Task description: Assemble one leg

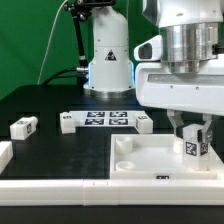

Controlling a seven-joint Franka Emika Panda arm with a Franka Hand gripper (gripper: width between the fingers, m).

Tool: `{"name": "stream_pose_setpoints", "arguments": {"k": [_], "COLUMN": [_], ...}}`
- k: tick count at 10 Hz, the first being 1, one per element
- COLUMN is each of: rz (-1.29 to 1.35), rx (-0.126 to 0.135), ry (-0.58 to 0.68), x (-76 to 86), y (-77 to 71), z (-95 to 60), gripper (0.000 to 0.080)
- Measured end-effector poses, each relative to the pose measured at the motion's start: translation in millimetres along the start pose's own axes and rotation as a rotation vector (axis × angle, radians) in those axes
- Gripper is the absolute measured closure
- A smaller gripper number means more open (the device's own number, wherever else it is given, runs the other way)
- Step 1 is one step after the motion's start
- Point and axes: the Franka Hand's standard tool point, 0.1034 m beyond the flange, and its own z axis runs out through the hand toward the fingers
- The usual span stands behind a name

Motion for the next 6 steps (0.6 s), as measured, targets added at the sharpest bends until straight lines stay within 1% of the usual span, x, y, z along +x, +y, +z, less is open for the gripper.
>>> {"name": "stream_pose_setpoints", "arguments": {"k": [1,2,3,4,5,6], "rz": [0.059,0.176,0.26,0.396,0.433,0.392], "rx": [0.002,0.008,0.068,0.049,0.054,0.049], "ry": [-0.003,-0.001,0.022,-0.013,-0.019,-0.019], "x": [0.2,0.7,8.3,-3.1,-3.4,-3.7], "y": [0.1,1.0,13.3,20.9,18.7,20.3], "z": [0.0,0.4,-0.7,-11.0,-9.7,-7.0], "gripper": [0.0506,0.0506,0.0503,0.0499,0.0499,0.0499]}}
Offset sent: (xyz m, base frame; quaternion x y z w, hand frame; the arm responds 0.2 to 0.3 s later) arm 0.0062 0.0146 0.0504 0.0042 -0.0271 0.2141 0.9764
